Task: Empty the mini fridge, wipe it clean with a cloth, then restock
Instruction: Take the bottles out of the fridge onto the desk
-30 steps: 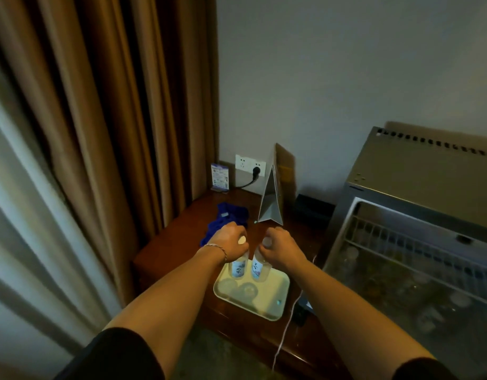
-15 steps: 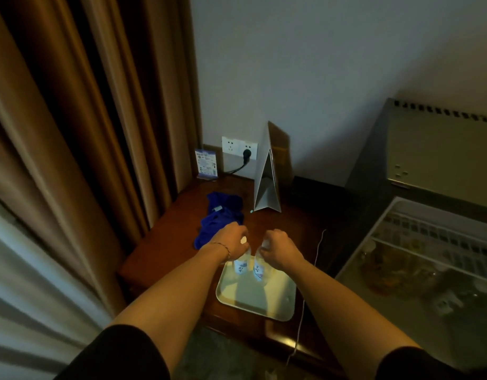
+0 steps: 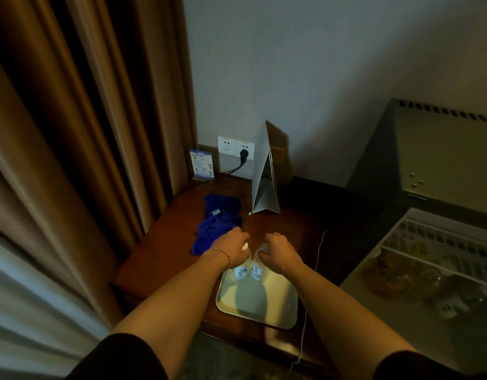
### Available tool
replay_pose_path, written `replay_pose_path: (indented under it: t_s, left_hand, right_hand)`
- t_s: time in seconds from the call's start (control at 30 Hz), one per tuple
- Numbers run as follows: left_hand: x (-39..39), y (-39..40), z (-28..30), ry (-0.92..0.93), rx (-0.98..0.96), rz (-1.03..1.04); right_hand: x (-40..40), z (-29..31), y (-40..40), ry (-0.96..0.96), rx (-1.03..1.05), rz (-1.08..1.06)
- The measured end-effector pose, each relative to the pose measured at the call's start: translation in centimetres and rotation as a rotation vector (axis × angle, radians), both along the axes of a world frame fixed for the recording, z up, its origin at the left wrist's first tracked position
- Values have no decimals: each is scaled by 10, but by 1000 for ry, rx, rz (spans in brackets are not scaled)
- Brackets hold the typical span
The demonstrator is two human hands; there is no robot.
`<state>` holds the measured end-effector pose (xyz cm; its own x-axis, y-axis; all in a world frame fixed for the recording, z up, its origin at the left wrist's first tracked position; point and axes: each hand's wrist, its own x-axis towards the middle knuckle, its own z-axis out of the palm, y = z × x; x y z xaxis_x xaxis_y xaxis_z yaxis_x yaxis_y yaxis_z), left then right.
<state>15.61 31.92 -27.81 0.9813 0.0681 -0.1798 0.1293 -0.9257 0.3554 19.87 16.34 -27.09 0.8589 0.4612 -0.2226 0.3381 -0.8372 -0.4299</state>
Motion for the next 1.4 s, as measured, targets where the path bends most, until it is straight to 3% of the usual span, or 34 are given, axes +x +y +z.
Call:
replay_pose_path:
  t_s: [0.3, 0.7, 0.9, 1.07, 1.4]
  left_hand:
    - [-15, -4, 10, 26, 18, 59]
    - [-40, -40, 47, -183, 90, 198]
    - [-64, -99, 61, -172, 45, 146]
    - [-85, -181, 72, -168, 47, 72]
    - [-108, -321, 85, -137, 30, -75]
  right_hand:
    - [-11, 4, -8, 71, -26, -4]
    - [-41, 36, -58, -26, -28, -36]
    - [-67, 56, -120, 4, 21, -7]
    - [-95, 72, -208, -99, -28, 1]
    - [-134, 89, -352, -205, -61, -200]
